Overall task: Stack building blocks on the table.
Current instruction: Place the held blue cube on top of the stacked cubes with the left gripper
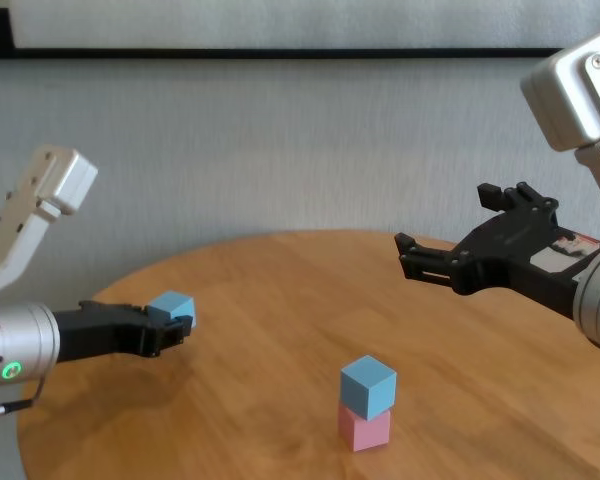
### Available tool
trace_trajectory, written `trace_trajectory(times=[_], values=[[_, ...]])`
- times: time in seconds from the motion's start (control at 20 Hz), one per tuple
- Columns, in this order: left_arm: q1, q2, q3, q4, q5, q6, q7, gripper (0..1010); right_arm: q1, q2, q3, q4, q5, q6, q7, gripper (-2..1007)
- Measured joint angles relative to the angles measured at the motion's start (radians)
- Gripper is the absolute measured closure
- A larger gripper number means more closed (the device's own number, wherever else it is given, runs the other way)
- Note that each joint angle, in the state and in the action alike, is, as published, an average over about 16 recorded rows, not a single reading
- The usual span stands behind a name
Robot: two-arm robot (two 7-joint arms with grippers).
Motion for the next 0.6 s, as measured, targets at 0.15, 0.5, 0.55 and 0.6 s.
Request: trace_trajectory(times=[0.15, 0.5, 0.55, 0.6], values=[[0.029, 0.026, 0.015, -0.081, -0.019, 0.021, -0.057, 605, 0.000, 0.000, 0.000, 0.000, 0.000, 0.000, 0.000, 0], [0.078, 0.073, 0.061, -0.229, -0.078, 0.041, -0.205, 605, 0.000, 0.000, 0.000, 0.000, 0.000, 0.000, 0.000, 0], [0.083, 0.077, 0.068, -0.244, -0.086, 0.040, -0.223, 605, 0.000, 0.000, 0.000, 0.000, 0.000, 0.000, 0.000, 0], [0.087, 0.082, 0.075, -0.256, -0.094, 0.038, -0.242, 605, 0.000, 0.000, 0.000, 0.000, 0.000, 0.000, 0.000, 0]])
